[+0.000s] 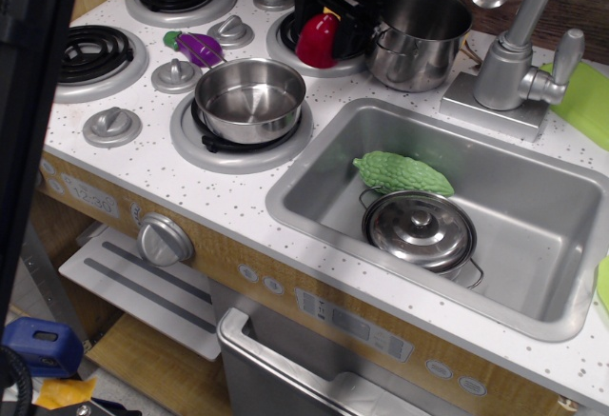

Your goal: Put sweet potato in pan which is on stove

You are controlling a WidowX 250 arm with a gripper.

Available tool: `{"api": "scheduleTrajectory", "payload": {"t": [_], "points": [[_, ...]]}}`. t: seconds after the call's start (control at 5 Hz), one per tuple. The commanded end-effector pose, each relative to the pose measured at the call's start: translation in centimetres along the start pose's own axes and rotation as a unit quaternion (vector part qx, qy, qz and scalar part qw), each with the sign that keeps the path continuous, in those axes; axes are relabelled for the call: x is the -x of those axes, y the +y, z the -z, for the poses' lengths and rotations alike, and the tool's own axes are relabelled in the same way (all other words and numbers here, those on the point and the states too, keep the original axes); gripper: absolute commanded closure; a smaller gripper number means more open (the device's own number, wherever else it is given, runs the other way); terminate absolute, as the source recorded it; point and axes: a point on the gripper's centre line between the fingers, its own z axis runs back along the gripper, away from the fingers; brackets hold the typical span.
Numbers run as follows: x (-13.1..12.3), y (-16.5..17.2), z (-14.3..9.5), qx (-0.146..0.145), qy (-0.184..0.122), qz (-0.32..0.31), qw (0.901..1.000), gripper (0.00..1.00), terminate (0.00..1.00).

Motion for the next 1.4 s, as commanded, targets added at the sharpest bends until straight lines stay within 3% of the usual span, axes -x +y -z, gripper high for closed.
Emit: {"api": "scheduleTrajectory", "payload": {"t": [0.0, 0.4, 1.2], "points": [[0.6, 1.4, -6.0, -0.059, -0.061, -0.016, 0.9963, 1.00, 0.00], [2.4, 2.8, -6.8, -0.077, -0.047, -0.023, 0.9957, 1.00, 0.00], [7.1, 2.2, -2.4, -0.044, -0.051, -0.068, 0.9954, 1.00, 0.00]]}}
